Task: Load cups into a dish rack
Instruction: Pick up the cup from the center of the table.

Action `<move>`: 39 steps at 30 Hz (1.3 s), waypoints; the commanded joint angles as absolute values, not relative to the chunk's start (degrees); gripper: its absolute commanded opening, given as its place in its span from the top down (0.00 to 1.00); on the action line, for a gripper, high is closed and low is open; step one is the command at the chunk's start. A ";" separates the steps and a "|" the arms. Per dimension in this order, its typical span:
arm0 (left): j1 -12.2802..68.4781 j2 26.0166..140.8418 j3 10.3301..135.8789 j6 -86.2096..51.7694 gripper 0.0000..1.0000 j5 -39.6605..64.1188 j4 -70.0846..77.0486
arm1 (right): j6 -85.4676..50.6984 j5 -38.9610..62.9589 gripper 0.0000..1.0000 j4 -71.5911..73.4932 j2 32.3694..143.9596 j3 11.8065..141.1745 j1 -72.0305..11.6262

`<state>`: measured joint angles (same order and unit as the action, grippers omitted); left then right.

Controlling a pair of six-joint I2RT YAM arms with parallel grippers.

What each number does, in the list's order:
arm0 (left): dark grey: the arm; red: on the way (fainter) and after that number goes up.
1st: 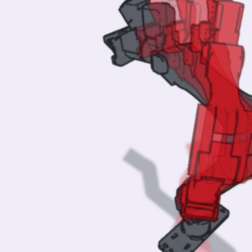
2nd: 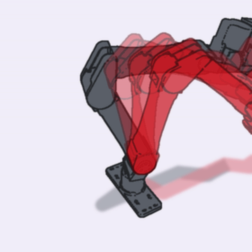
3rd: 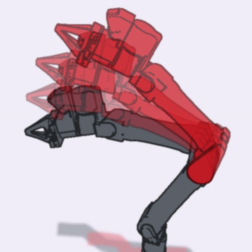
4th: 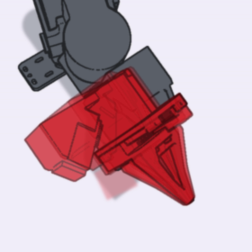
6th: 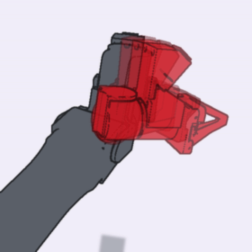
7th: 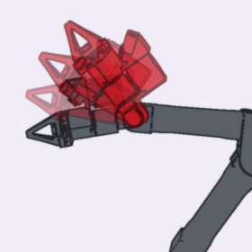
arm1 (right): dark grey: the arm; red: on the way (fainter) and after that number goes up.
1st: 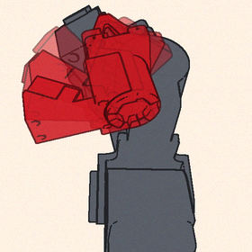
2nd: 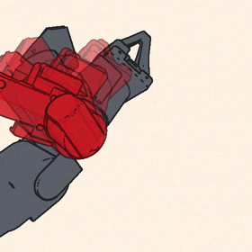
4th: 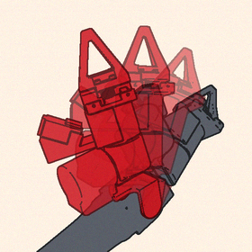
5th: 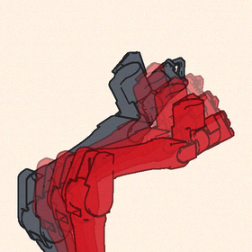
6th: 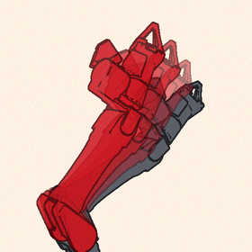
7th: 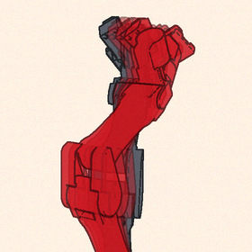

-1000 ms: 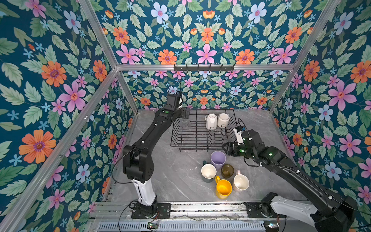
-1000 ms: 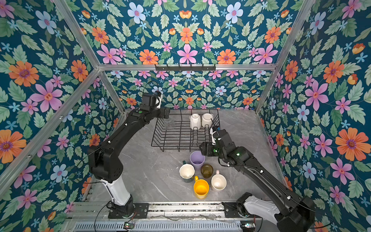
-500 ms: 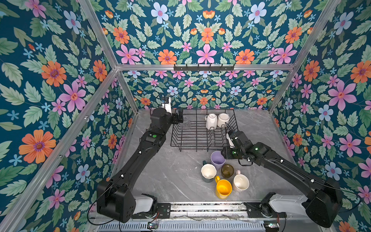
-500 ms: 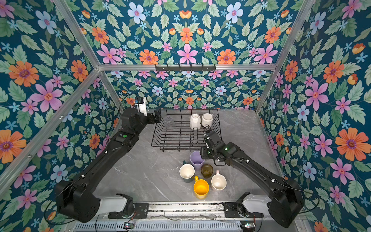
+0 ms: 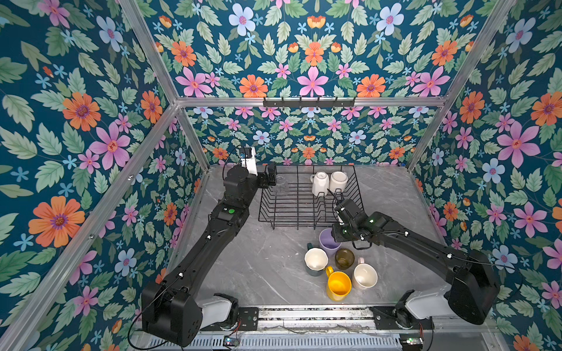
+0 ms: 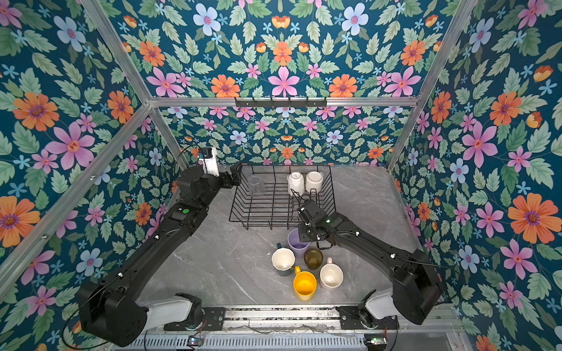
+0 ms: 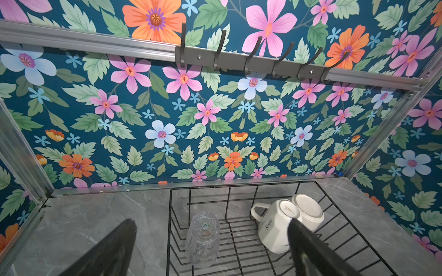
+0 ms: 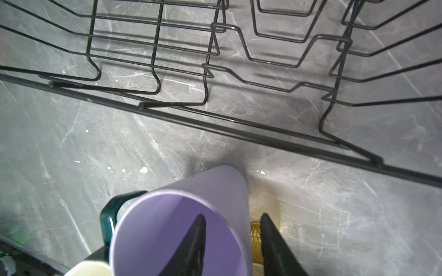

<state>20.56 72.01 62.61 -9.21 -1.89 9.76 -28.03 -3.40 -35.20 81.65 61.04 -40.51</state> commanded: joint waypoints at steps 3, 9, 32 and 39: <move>20.39 71.46 61.99 -8.79 0.00 -2.72 11.78 | -26.59 -7.50 0.69 -38.72 84.12 63.31 -41.98; 20.43 71.40 61.96 -8.64 0.00 -2.98 11.85 | -25.95 -8.52 0.80 -39.70 85.25 64.32 -42.68; 20.42 70.22 61.12 -8.73 0.00 -4.04 12.37 | -21.70 -10.59 1.00 -40.95 78.96 65.92 -42.83; 20.42 69.57 60.05 -9.69 0.00 -4.31 13.66 | -22.31 -10.84 1.00 -42.14 72.25 66.03 -42.59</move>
<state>20.49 70.13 60.31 -9.04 -3.90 10.92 -21.98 -10.66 -41.71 74.00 65.76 -42.76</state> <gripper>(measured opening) 0.997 0.067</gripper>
